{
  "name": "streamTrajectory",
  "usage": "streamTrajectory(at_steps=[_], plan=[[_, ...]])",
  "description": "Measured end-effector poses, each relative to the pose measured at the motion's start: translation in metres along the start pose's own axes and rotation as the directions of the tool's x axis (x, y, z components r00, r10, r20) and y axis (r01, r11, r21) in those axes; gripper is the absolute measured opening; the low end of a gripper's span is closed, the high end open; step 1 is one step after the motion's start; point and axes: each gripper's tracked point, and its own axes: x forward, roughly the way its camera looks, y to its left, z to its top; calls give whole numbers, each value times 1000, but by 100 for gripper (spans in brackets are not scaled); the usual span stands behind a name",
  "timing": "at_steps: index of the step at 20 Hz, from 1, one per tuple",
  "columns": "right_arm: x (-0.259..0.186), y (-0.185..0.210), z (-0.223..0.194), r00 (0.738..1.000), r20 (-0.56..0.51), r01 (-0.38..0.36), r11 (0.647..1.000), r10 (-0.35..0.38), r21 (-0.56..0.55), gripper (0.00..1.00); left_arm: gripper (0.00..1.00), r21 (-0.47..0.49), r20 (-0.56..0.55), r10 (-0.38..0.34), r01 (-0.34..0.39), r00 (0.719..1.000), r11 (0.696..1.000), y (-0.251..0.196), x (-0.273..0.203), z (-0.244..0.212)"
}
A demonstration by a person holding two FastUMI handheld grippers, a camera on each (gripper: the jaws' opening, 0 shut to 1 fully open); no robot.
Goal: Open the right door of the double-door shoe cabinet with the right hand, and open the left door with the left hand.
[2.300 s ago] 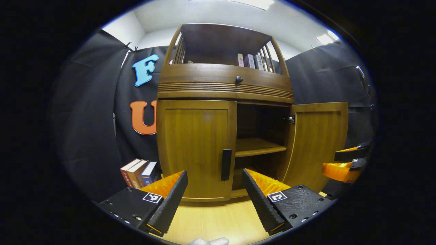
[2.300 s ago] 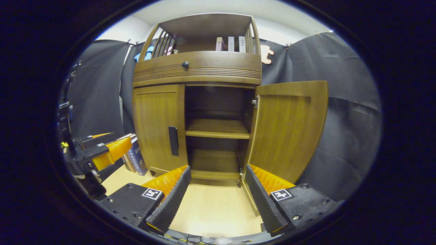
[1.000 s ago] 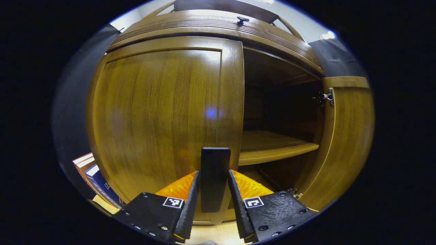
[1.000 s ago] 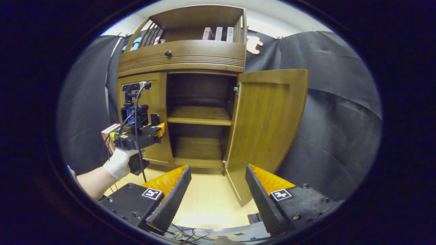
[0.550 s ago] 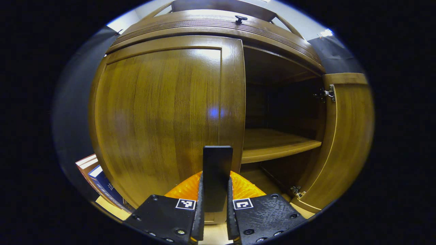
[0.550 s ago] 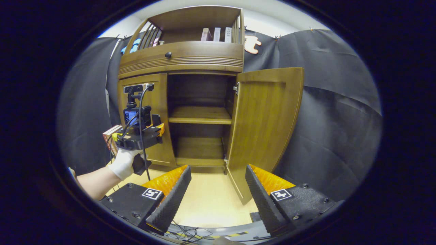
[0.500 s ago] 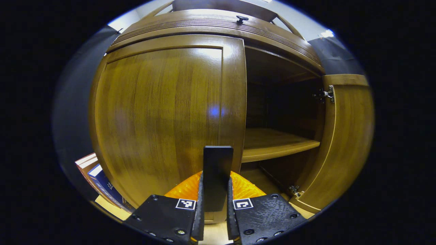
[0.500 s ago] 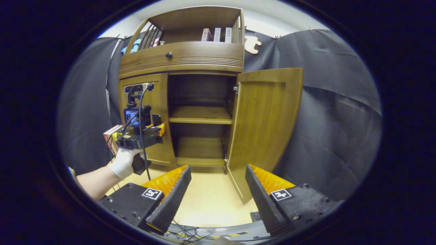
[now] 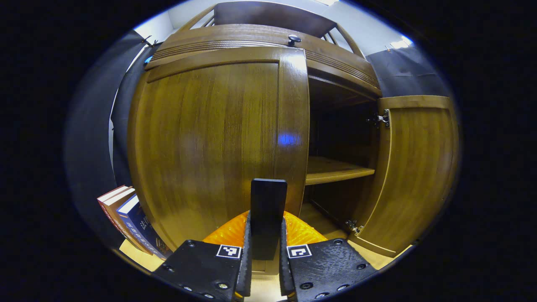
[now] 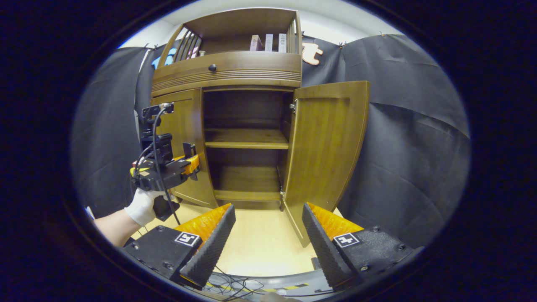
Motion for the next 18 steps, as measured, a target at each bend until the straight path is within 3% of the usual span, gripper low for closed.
streamTrajectory(at_steps=[12, 18], plan=[[-4, 21, -11, 997, -13, -82, 997, 82, 2, 100, 25, -24, -16, -7, 7, 1000, 1000, 27, -80, -9], [-2, 32, -15, 993, -21, -118, 993, 117, -10, 100, 25, -11, -9, 36, -36, 999, 999, 48, -110, -10]])
